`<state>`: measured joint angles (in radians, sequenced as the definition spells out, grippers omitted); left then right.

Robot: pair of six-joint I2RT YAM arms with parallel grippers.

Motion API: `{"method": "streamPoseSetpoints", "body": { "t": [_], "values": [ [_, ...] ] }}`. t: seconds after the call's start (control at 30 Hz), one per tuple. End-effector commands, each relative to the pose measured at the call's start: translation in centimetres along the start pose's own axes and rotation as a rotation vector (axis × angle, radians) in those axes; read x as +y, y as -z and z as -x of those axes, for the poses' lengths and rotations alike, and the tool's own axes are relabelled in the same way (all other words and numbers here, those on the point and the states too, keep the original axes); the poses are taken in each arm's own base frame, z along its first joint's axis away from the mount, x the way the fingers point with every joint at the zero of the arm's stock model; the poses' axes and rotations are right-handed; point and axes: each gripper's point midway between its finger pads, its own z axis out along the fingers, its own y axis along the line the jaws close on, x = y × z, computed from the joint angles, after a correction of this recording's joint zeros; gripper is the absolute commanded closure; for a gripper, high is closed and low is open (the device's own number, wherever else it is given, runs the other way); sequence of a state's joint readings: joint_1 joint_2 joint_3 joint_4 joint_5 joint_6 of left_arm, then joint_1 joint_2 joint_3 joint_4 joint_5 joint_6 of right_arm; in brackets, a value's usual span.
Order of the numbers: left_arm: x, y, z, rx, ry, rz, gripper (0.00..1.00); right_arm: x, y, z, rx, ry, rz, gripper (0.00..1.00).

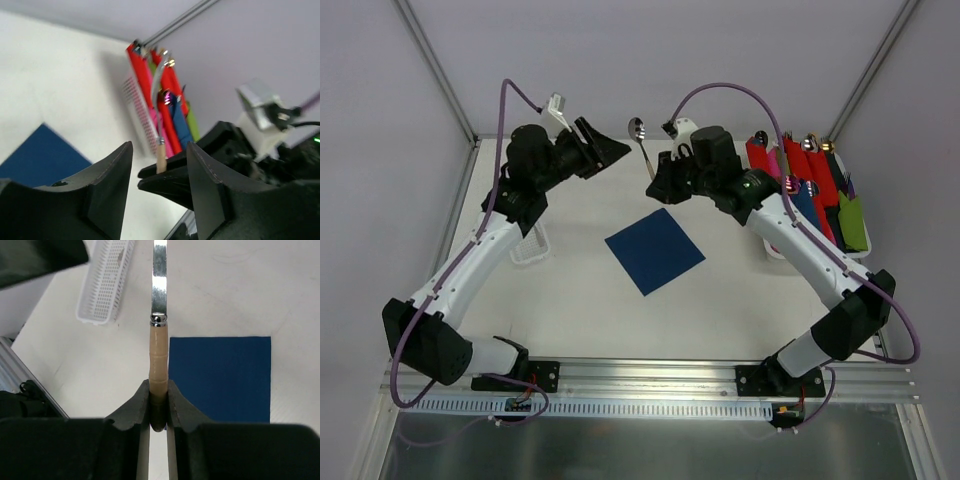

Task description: Place the utensils on the paper napkin and roll it up

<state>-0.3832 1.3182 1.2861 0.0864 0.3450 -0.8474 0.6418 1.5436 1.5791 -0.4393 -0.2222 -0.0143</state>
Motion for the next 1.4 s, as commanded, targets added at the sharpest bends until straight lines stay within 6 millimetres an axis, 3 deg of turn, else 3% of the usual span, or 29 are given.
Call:
{"method": "streamPoseSetpoints", "body": {
  "t": [0.0, 0.33, 0.53, 0.87, 1.0, 1.07, 1.13, 1.23, 1.37],
  "values": [
    [2.2, -0.6, -1.6, 0.046, -0.047, 0.137, 0.56, -1.0, 0.8, 0.9, -0.046, 0.057, -0.130, 1.00],
    [1.6, -1.8, -4.2, 0.135, -0.076, 0.156, 0.56, 0.5, -0.1, 0.9, -0.038, 0.066, -0.129, 1.00],
    [0.8, -1.8, -4.6, 0.132, -0.079, 0.107, 0.52, 0.6, -0.5, 0.8, -0.027, 0.056, -0.122, 1.00],
    [1.2, -3.3, -5.4, 0.164, -0.044, 0.098, 0.56, 2.4, -0.8, 0.6, -0.014, 0.059, -0.045, 1.00],
    [1.2, -3.7, -5.8, 0.181, -0.025, 0.094, 0.61, 2.8, -0.9, 0.2, -0.004, 0.055, -0.029, 1.00],
    [1.3, -3.9, -5.9, 0.182, -0.021, 0.098, 0.71, 2.8, -0.9, 0.2, -0.006, 0.056, -0.030, 1.00],
    [1.4, -3.9, -6.0, 0.184, -0.017, 0.099, 0.94, 2.9, -1.0, 0.3, -0.007, 0.054, -0.029, 1.00],
    [1.6, -3.9, -6.0, 0.179, -0.011, 0.108, 1.00, 3.4, -0.9, 0.4, -0.006, 0.053, -0.005, 1.00],
    [1.3, -3.9, -5.8, 0.186, -0.012, 0.074, 1.00, 4.5, -0.3, 0.1, 0.010, 0.042, 0.098, 0.77]
  ]
}}
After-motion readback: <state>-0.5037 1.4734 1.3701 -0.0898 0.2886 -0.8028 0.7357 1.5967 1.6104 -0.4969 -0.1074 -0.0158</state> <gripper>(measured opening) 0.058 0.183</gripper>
